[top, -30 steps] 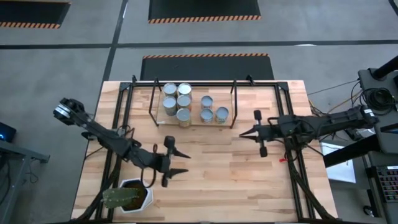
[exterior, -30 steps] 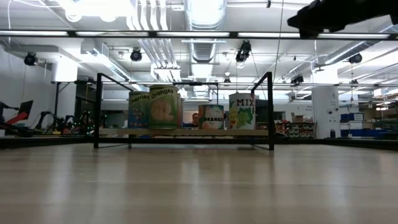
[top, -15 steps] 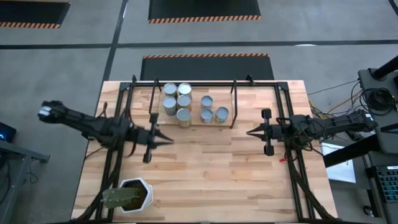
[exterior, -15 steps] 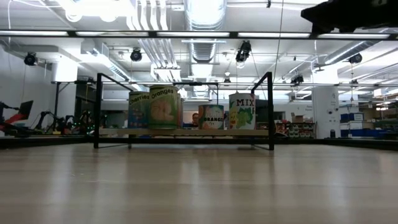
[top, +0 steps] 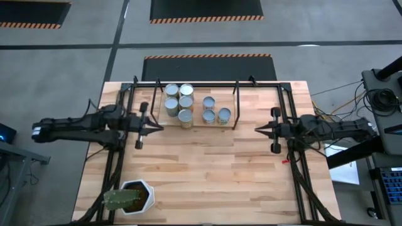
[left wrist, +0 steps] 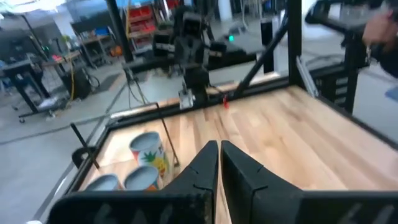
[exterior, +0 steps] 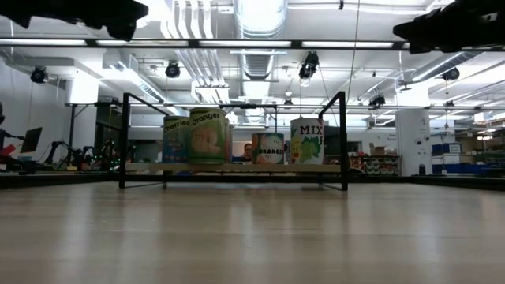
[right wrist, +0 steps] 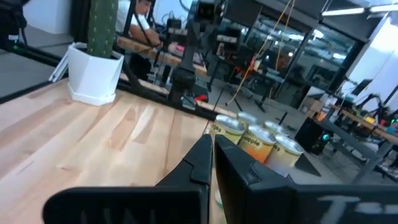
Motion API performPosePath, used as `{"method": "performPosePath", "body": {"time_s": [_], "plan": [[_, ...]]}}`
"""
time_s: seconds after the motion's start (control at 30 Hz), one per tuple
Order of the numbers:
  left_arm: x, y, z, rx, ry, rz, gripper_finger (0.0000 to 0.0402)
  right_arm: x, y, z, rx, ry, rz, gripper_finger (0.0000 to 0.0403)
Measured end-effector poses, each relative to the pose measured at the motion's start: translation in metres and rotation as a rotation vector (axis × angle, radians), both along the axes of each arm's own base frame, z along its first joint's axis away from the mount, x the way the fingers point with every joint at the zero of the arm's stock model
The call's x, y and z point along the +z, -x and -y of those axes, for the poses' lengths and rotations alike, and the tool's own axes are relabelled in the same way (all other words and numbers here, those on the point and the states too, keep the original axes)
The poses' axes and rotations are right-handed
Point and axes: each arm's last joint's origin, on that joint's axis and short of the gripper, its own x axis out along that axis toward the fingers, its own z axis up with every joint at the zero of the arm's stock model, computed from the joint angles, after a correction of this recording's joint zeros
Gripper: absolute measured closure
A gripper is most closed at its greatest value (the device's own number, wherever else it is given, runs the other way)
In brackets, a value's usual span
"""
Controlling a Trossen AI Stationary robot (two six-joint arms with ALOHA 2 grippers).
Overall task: Pick and place cans onto a shelf
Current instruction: Return to Home Position
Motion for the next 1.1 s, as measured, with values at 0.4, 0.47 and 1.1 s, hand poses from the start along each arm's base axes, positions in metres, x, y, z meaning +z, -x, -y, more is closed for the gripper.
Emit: {"method": "performPosePath", "body": {"time_s": [0.4,0.47,1.1], "plan": [[-0.040,0.036,0.003,0.003,0.086,0.192,0.0401,-0.017,0.018,0.001,0.019,-0.079,0.055,0.0394],[-0.046,0.040,0.003,0.001,0.089,0.210,0.0401,-0.018,0.017,0.001,0.019,-0.079,0.052,0.0394],[-0.095,0.039,0.004,-0.030,0.159,0.299,0.0401,-0.060,0.004,-0.006,0.231,-0.075,0.024,0.0394]]}}
